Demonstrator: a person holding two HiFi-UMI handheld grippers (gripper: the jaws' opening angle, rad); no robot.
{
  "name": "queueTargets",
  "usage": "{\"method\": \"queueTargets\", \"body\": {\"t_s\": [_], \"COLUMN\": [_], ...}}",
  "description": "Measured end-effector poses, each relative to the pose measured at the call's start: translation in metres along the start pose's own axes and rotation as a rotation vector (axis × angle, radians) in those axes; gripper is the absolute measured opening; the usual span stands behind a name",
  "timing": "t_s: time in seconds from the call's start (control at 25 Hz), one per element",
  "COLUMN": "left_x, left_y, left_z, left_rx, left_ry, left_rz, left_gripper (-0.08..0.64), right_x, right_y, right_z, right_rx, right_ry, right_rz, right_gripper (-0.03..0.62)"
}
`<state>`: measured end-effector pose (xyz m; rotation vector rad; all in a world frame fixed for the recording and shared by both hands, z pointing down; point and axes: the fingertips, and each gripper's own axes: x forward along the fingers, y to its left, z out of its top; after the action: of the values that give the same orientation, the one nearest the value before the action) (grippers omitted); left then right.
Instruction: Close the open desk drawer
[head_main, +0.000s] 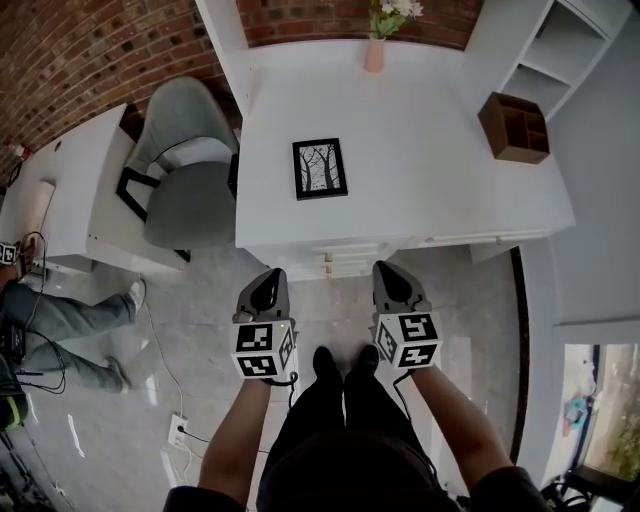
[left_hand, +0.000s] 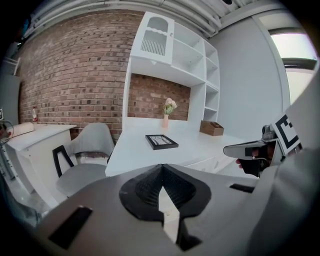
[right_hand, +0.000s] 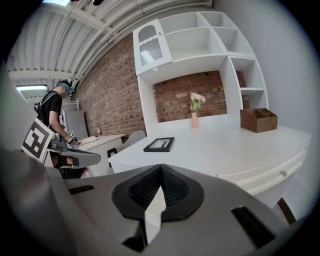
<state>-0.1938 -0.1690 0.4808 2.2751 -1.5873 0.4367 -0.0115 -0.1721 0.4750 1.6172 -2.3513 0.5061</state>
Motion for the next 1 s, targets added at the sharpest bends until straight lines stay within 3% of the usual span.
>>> {"method": "queueTargets", "body": {"t_s": [0.32, 0.56, 1.0], "left_x": [-0.052, -0.077, -0.101], "left_y": [-0.012, -0.023, -0.028], "left_z": [0.049, 0.072, 0.087], "left_rx": [0.018, 0.033, 0.034], "left_ry": [-0.125, -0.168, -0.214], "left_rz": [-0.029, -0.032, -0.02], "left_gripper": [0.009, 0.009, 0.009], "right_x": [-0.058, -0.093, -0.118], "right_y": [0.006, 0.012, 0.011], "right_z": [0.047, 0.075, 0.083], "right_rx": [0.032, 0.015, -0.017], "right_ry": [-0.134, -0.209, -0.25], "right_rz": [-0.015, 0.005, -0.003], "right_gripper": [0.005, 0.005, 0.005]}}
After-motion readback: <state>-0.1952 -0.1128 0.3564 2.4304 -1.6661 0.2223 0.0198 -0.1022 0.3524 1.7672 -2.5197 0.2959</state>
